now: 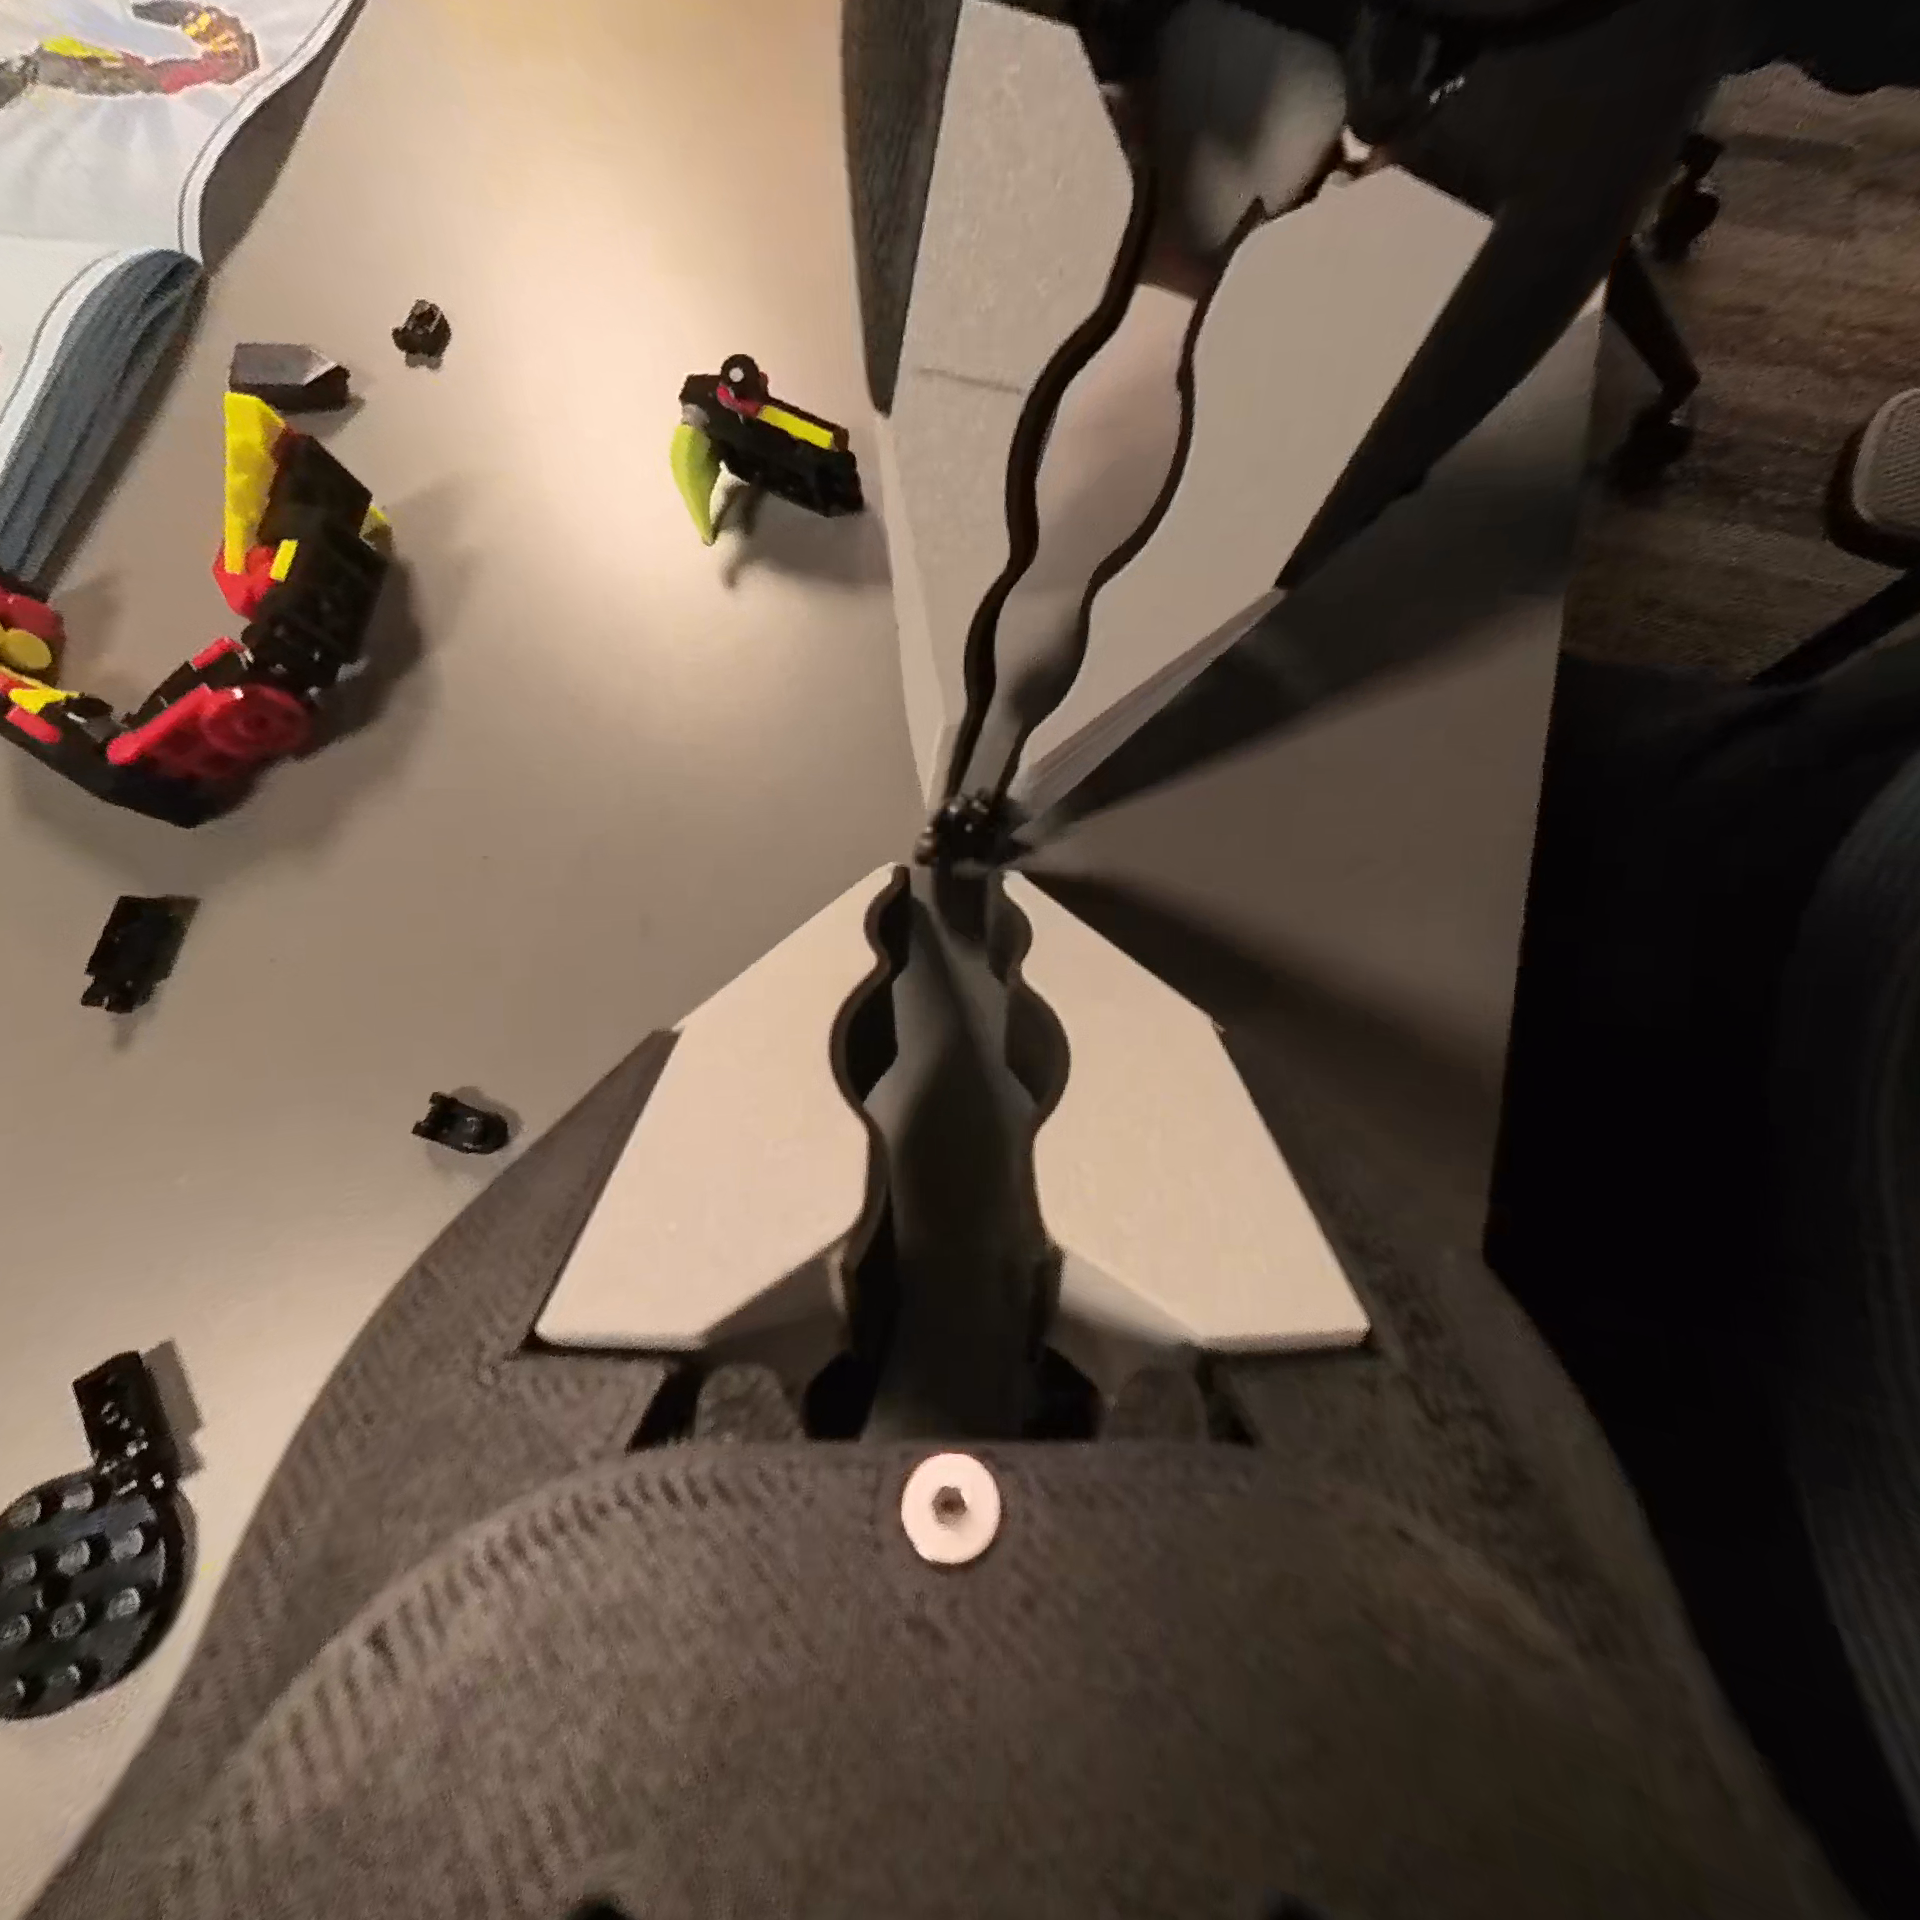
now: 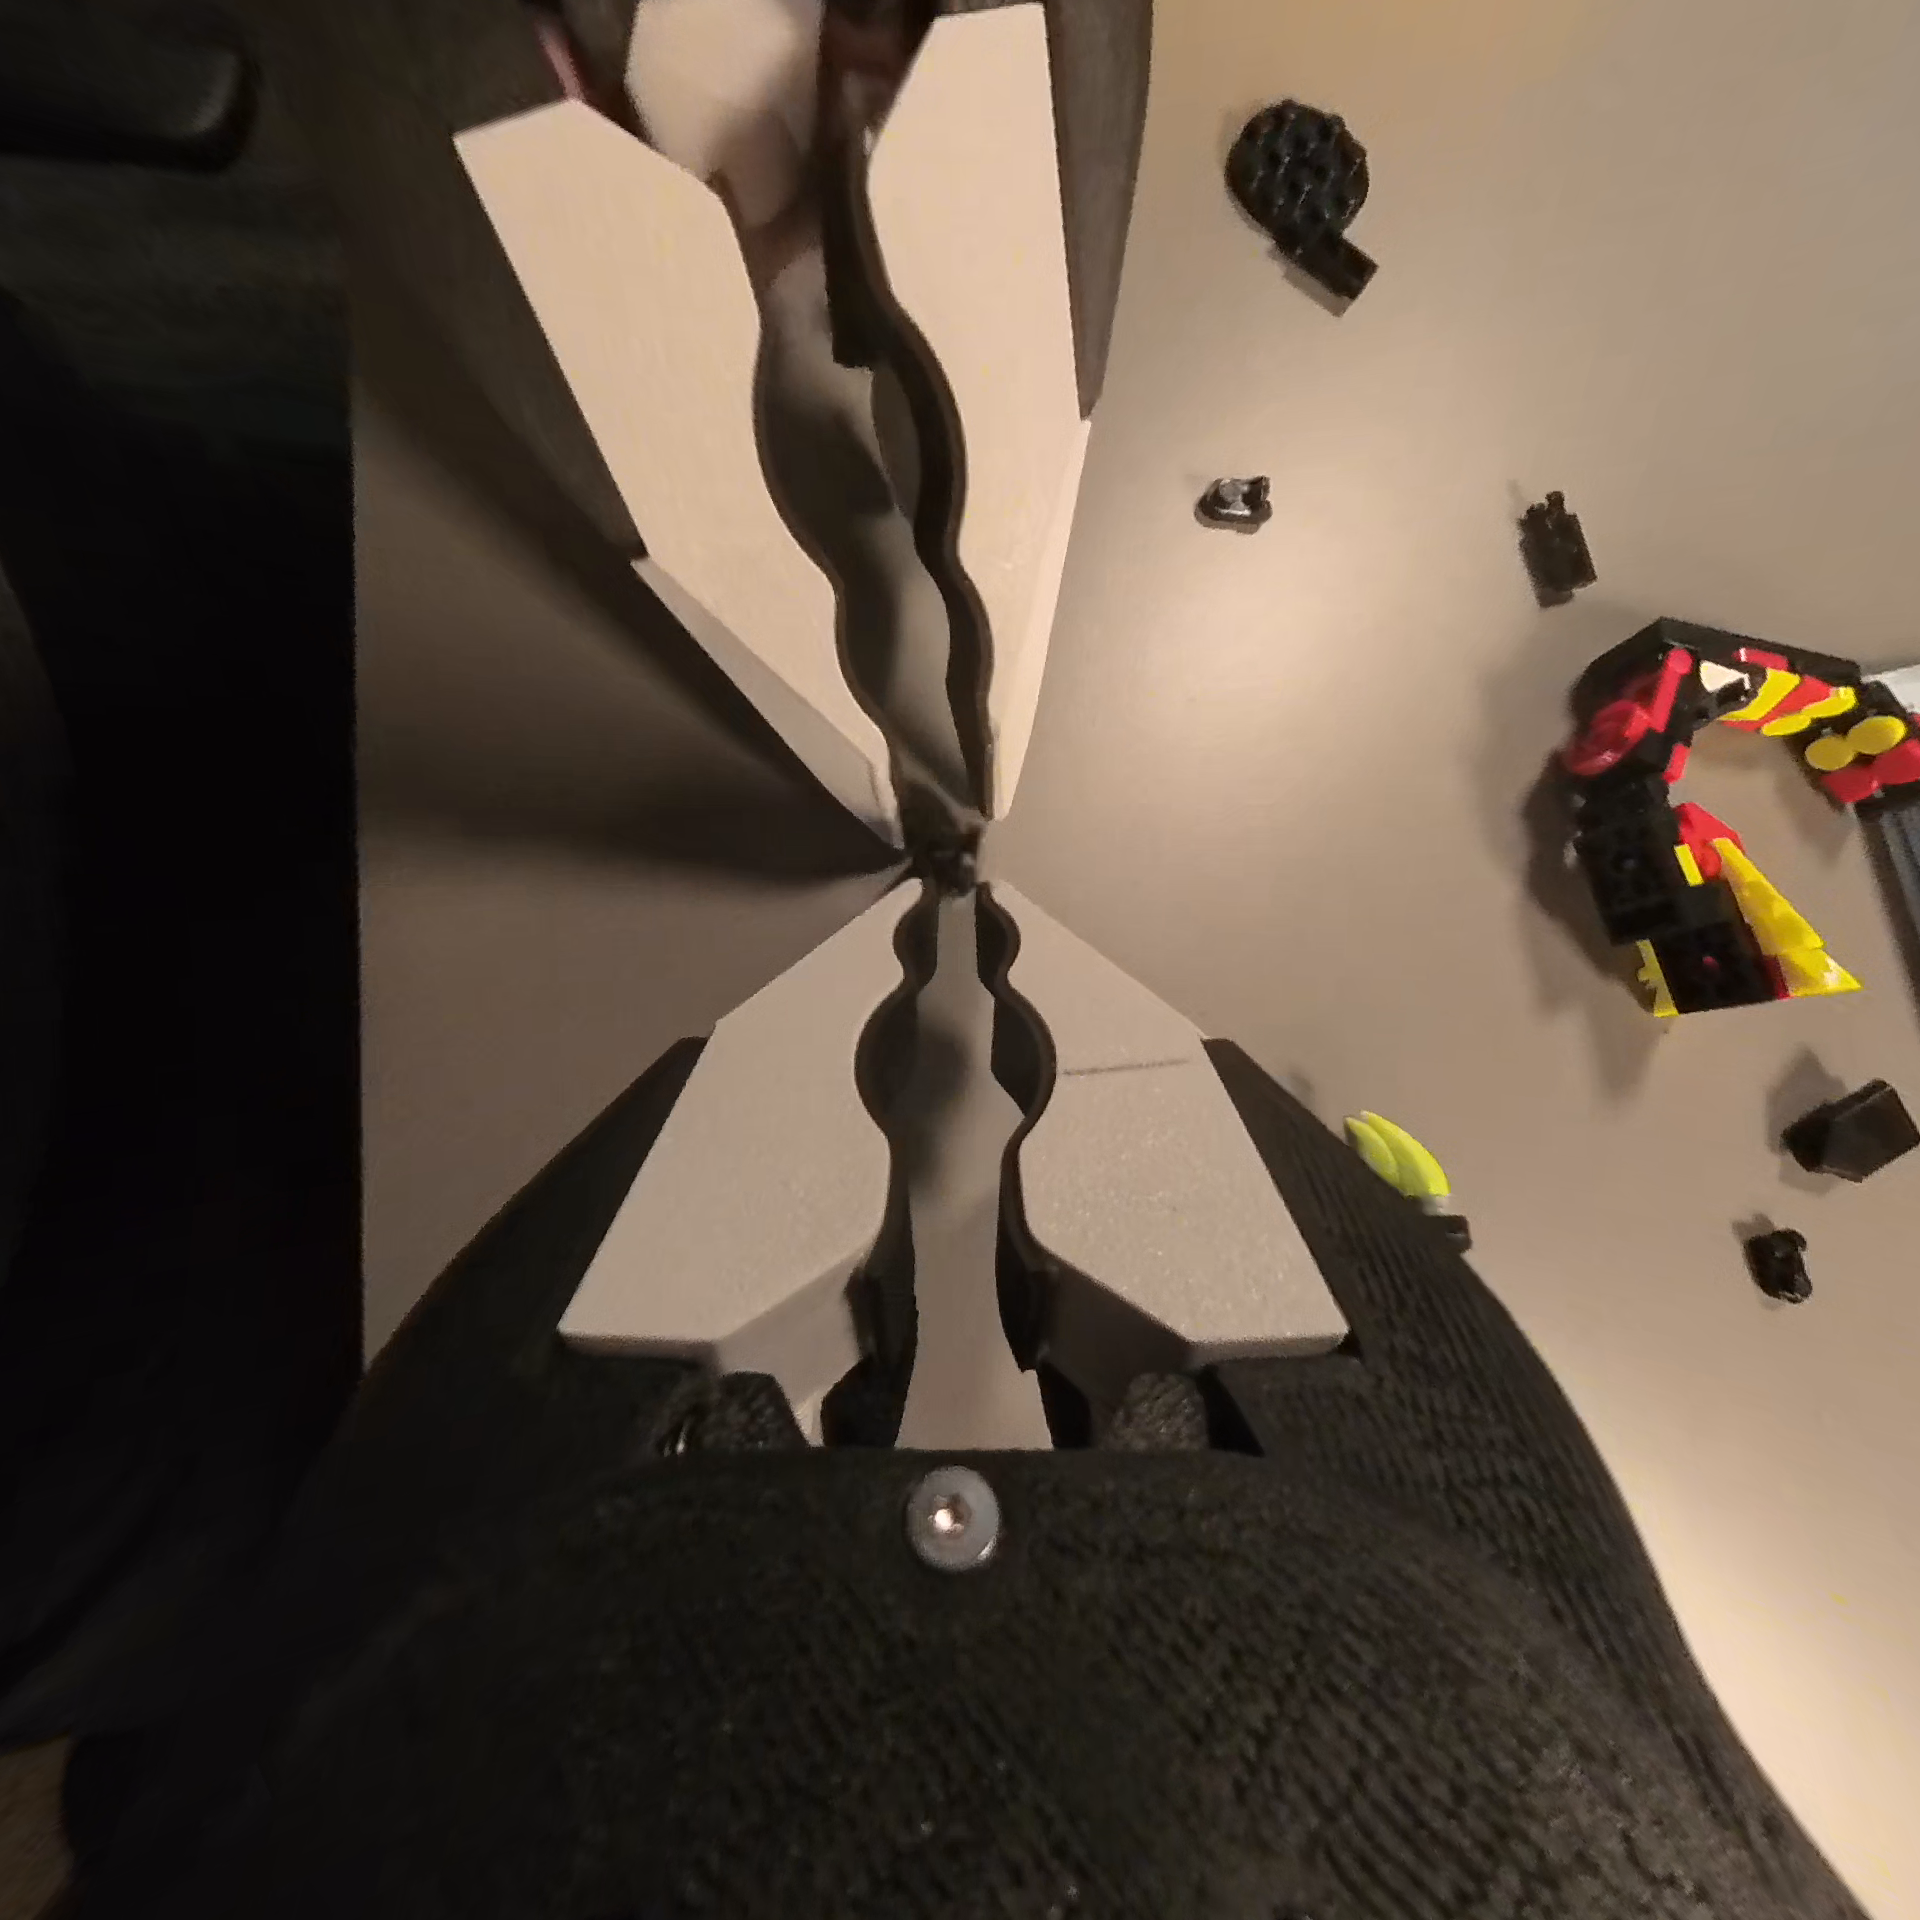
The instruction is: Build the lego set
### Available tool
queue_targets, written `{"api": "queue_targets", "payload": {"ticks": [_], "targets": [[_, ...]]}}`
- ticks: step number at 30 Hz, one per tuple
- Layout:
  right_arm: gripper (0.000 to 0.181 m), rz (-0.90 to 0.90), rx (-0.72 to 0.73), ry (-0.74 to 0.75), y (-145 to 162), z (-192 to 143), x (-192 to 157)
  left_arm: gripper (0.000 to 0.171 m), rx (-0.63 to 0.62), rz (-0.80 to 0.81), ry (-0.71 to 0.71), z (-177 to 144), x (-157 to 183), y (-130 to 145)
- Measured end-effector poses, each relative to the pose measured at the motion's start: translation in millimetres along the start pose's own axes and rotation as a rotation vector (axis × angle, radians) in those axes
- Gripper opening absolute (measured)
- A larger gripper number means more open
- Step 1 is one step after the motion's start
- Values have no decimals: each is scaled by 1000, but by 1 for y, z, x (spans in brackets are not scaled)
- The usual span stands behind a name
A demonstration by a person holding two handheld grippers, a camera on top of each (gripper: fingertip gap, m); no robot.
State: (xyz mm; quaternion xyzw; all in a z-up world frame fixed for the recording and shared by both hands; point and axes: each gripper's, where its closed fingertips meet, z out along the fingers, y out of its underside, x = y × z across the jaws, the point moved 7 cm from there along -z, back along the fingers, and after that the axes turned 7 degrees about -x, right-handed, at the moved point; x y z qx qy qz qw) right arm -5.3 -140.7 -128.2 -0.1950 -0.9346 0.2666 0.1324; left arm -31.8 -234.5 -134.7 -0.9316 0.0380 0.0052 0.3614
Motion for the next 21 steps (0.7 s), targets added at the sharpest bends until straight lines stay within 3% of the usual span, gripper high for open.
{"api": "queue_targets", "payload": {"ticks": [10,15,21], "targets": [[11,67,-10,30,4,-4,-3,19,0,-30,2,-1,4,1],[19,157,52,4,9,-6,-12,25,7,-38,46,-7,6,6],[22,211,151,66,12,-4,-23,16,-1,-15,44,-7,7,8]]}}
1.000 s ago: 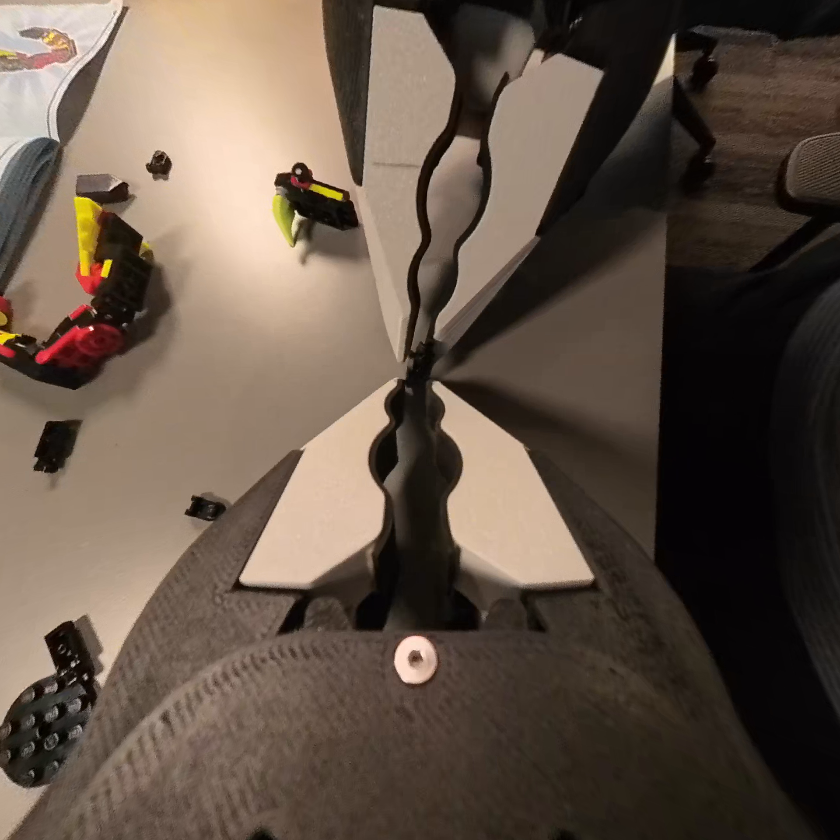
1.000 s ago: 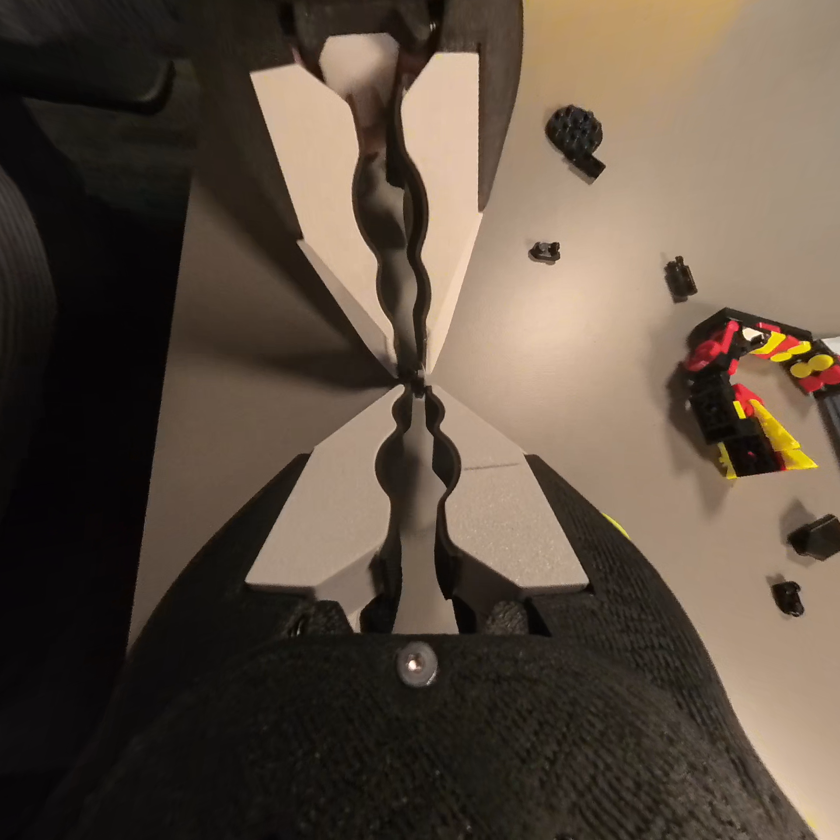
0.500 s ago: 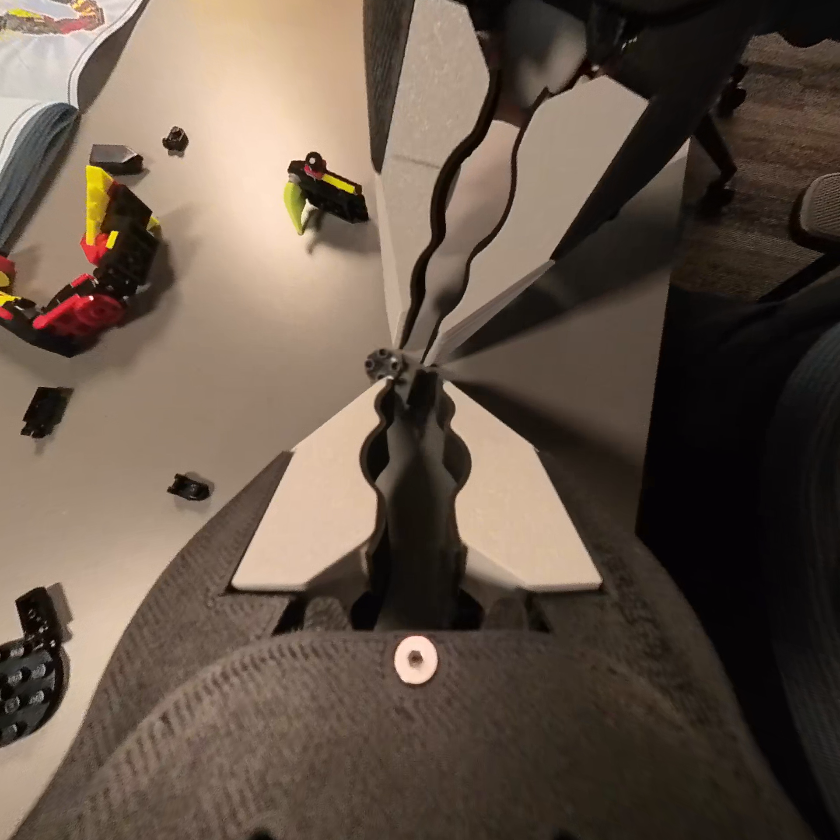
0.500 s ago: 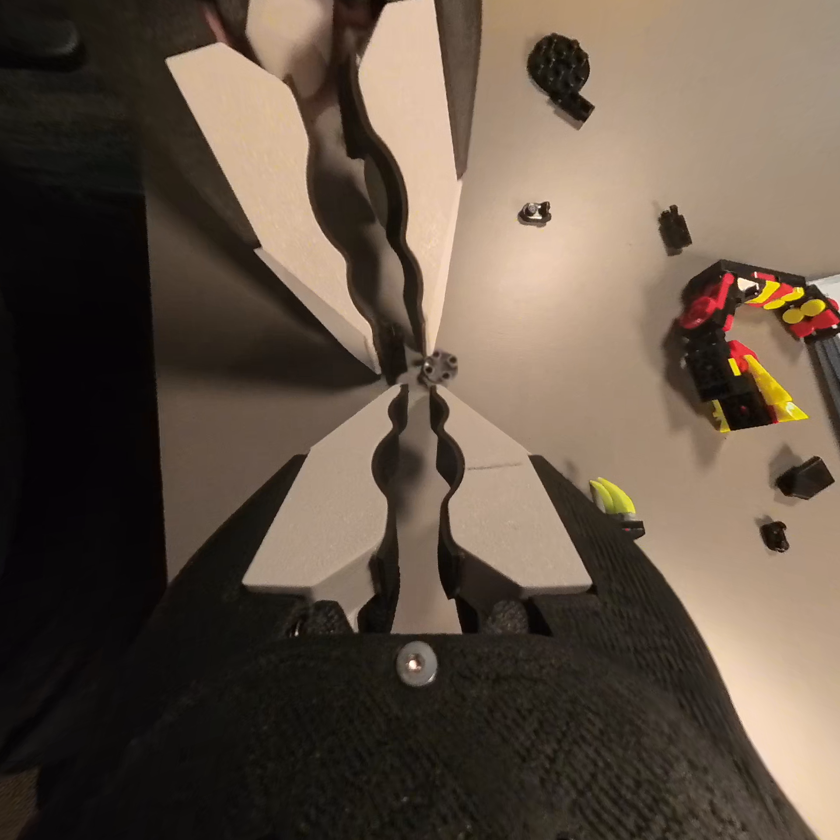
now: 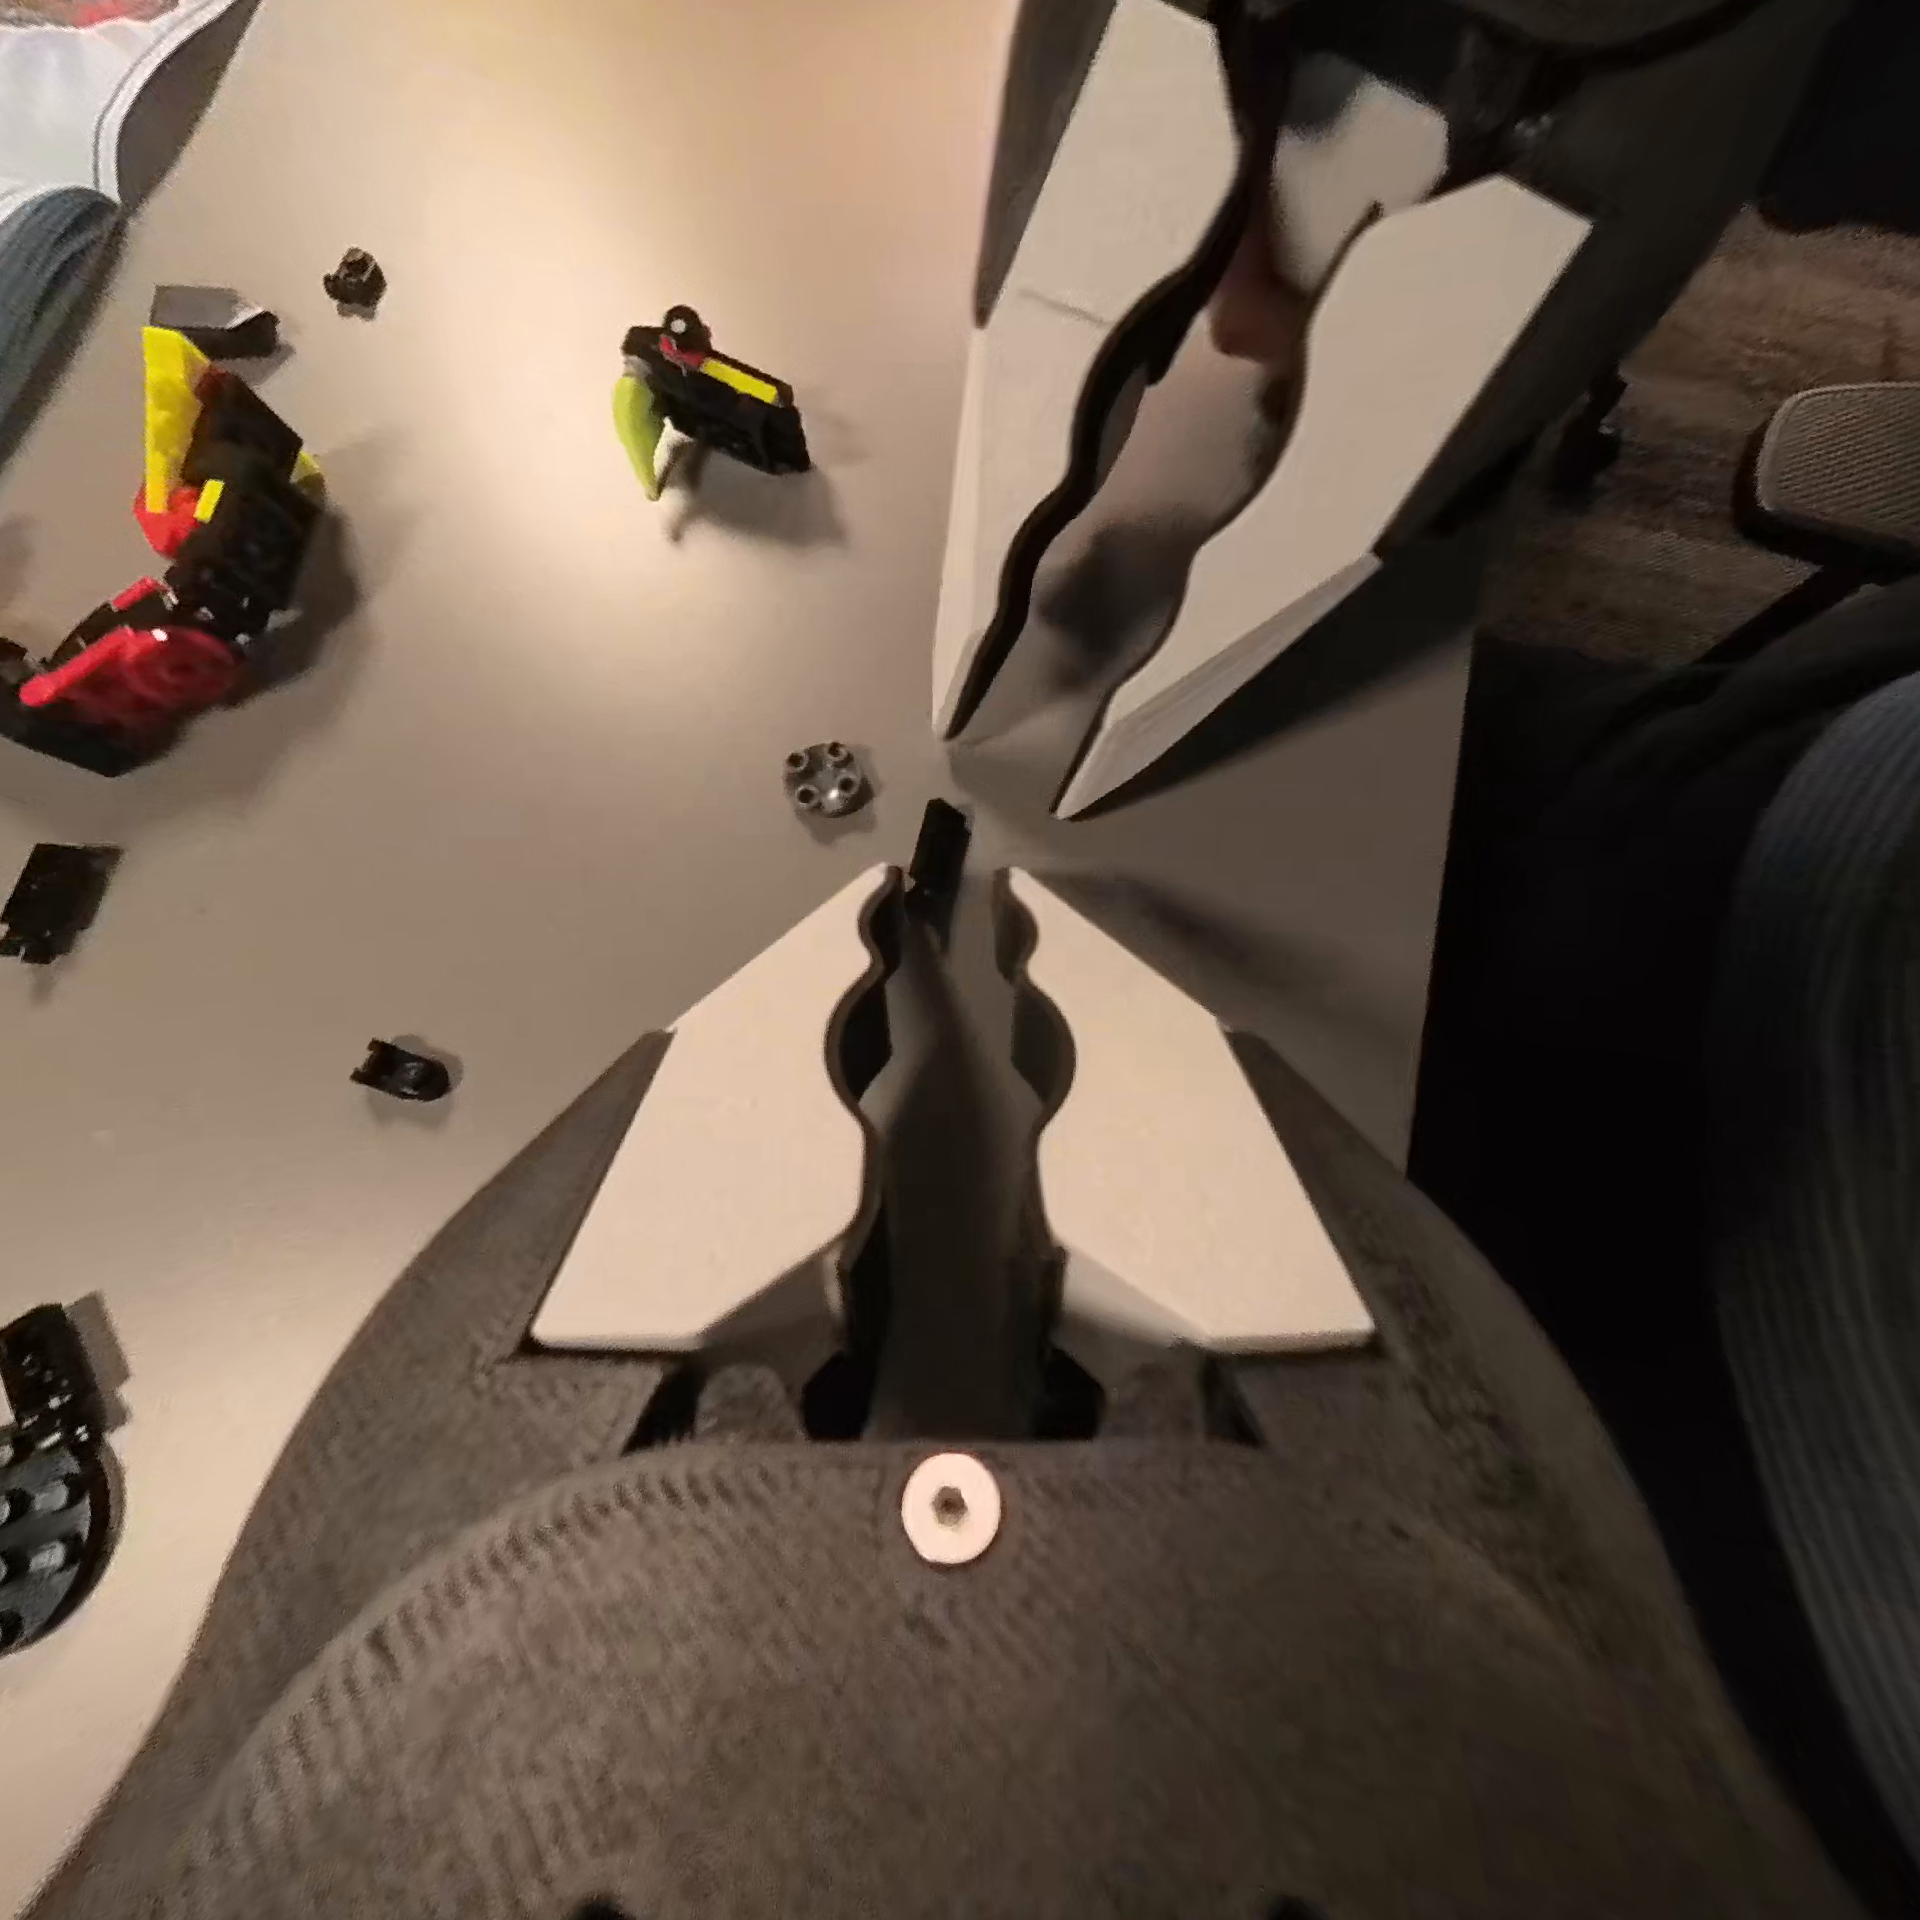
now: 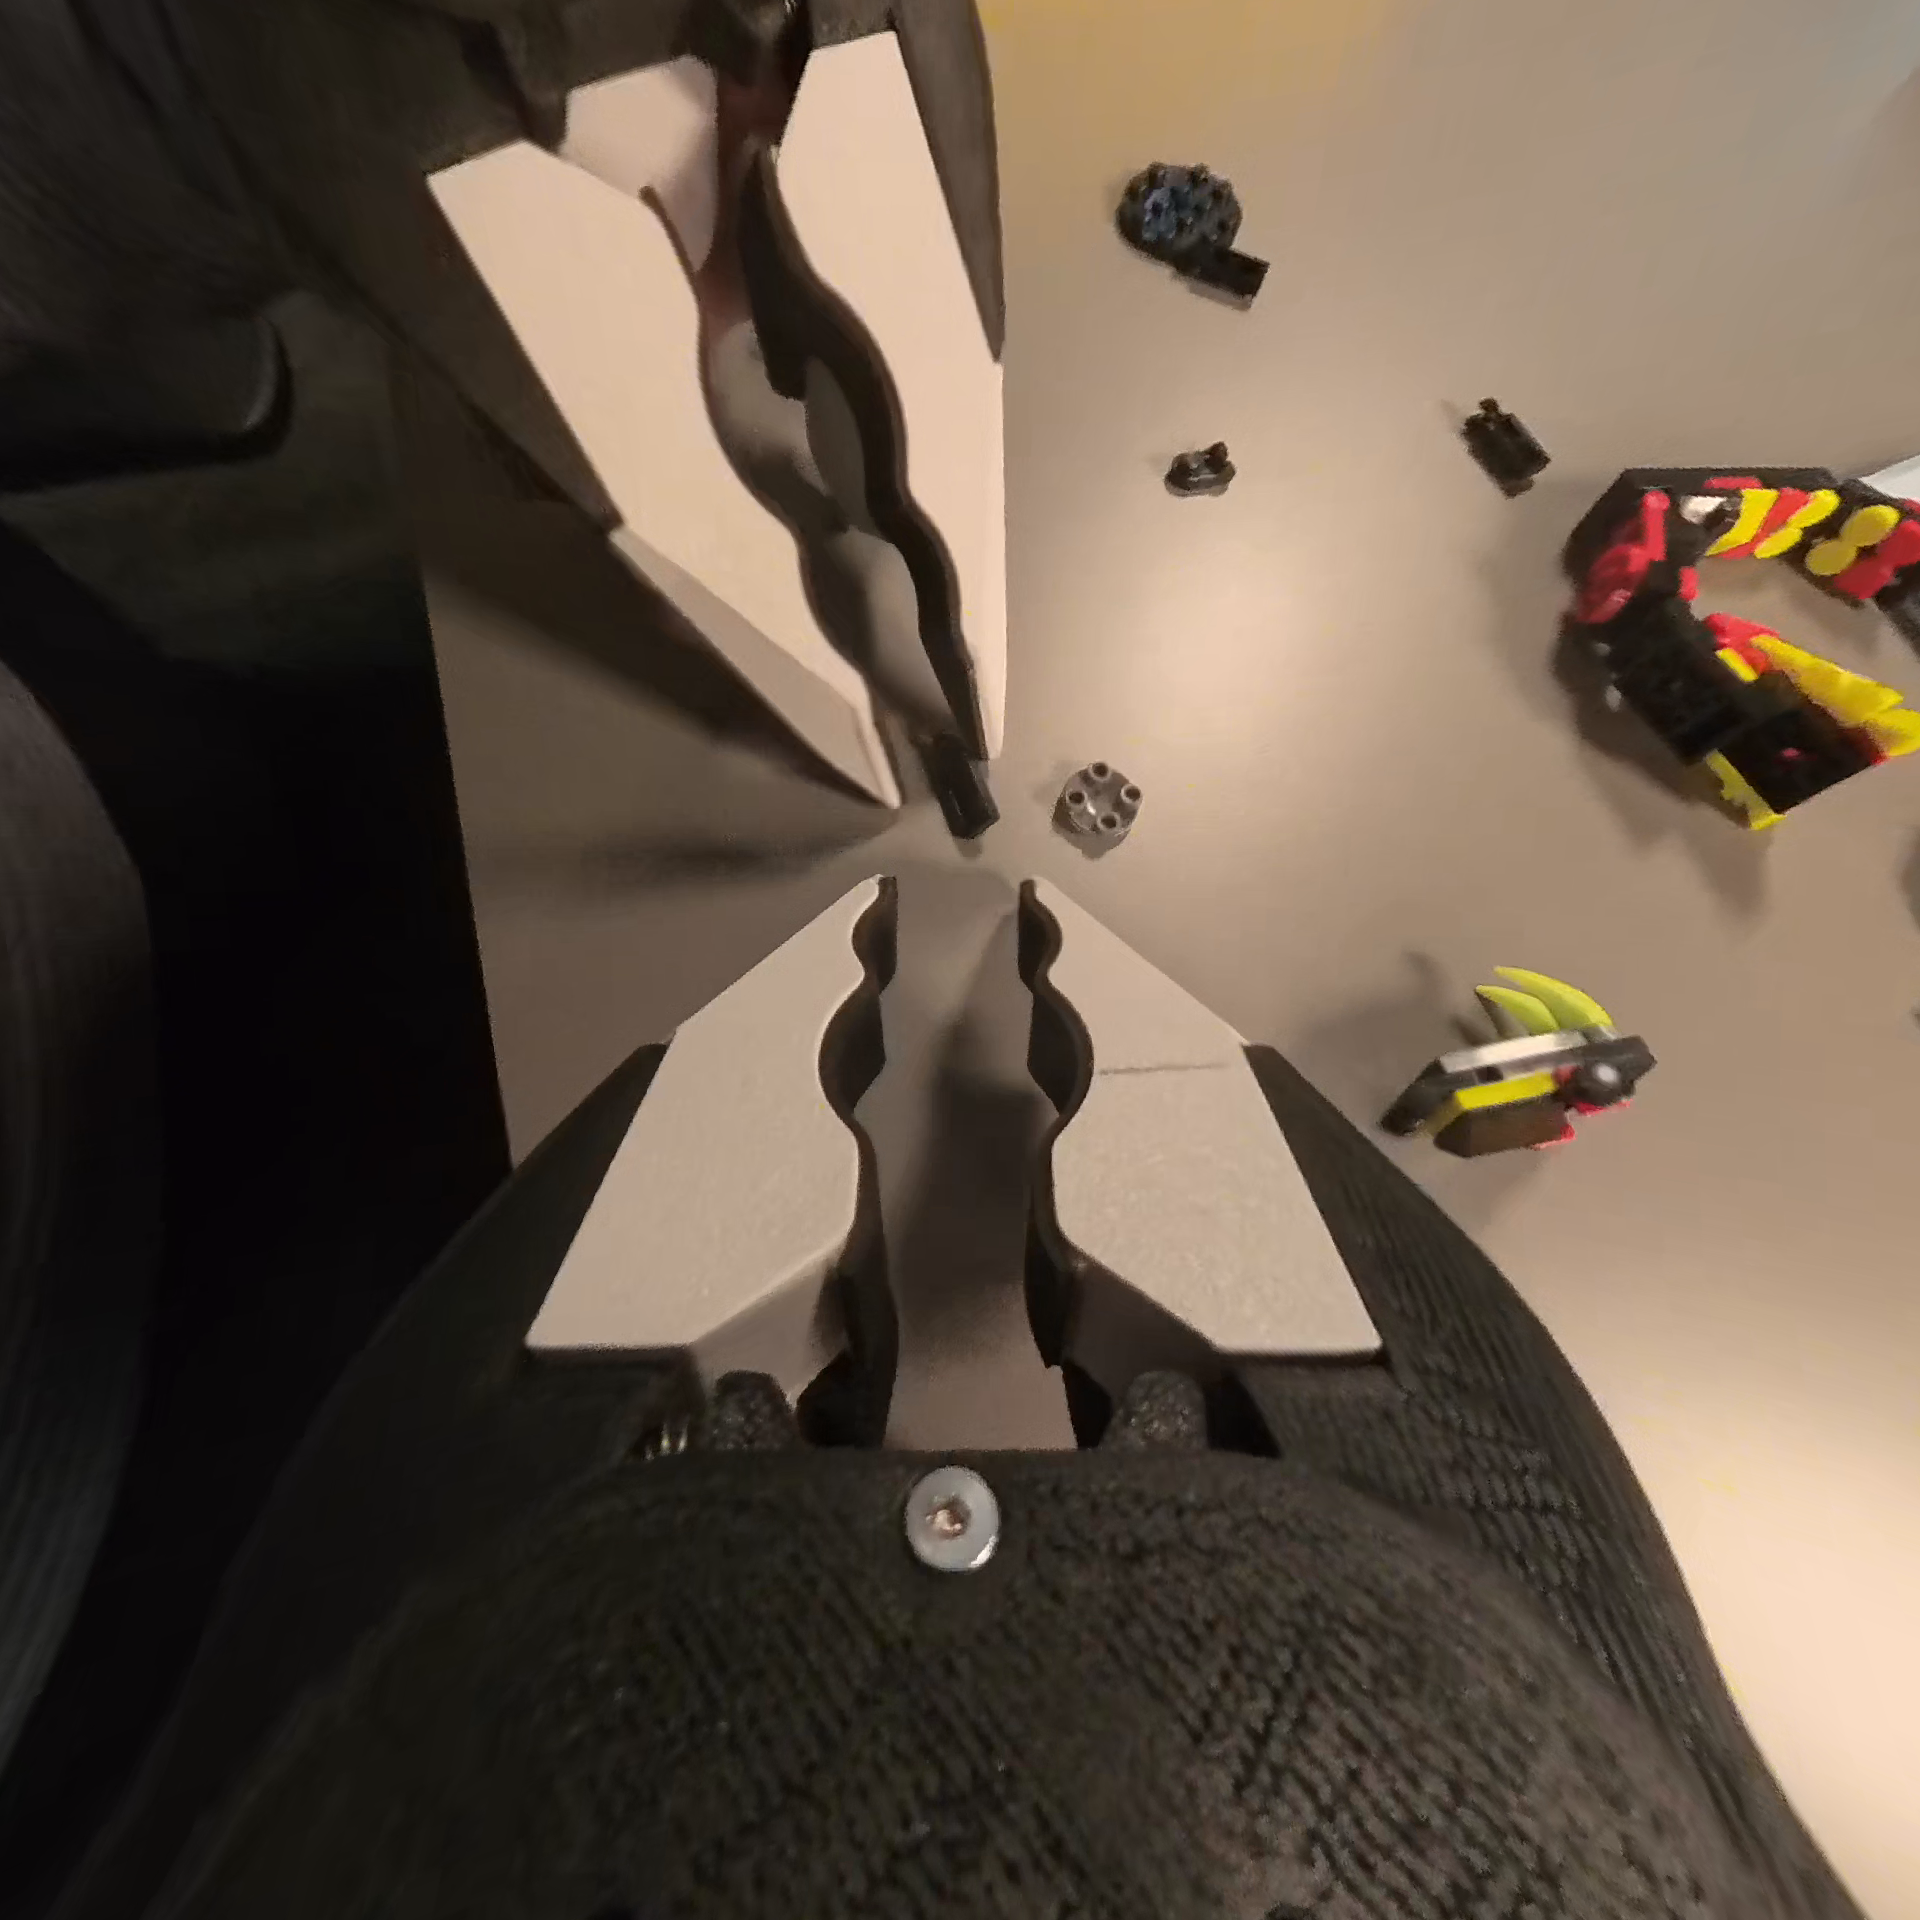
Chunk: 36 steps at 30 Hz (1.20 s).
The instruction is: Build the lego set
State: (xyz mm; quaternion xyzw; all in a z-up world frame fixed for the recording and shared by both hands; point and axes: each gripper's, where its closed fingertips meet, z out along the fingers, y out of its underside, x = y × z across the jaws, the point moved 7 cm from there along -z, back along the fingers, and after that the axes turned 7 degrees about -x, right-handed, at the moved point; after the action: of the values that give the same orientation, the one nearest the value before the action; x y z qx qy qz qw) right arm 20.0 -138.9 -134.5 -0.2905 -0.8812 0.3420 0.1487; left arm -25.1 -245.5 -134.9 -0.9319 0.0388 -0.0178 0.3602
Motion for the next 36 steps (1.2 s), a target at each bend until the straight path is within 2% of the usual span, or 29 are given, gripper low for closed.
{"api": "queue_targets", "payload": {"ticks": [2,5,10,15,21,24,30,33,36], "targets": [[26,-23,15,72,1,-2,-1,6,-1,-10,-3,0,-1,0],[26,-151,40,183,-1,-5,-10,5,-2,-26,7,0,-2,0],[18,-436,-51,363,-7,2,-22,5,6,-114,90,0,-8,0],[20,-540,-122,320,-19,7,-24,4,7,-109,187,0,-4,-1],[7,-597,-215,269,-22,10,-22,4,14,-125,215,-1,-5,-1],[6,-552,-186,266,-20,9,-22,4,17,-130,224,-1,-5,-1],[6,-336,-92,224,-14,8,-20,8,37,-155,235,-2,-4,-2],[6,-190,-52,204,-11,8,-13,22,60,-184,235,-2,-5,-4],[6,5,-2,212,-7,5,2,20,78,-190,158,-4,-9,-4]]}}
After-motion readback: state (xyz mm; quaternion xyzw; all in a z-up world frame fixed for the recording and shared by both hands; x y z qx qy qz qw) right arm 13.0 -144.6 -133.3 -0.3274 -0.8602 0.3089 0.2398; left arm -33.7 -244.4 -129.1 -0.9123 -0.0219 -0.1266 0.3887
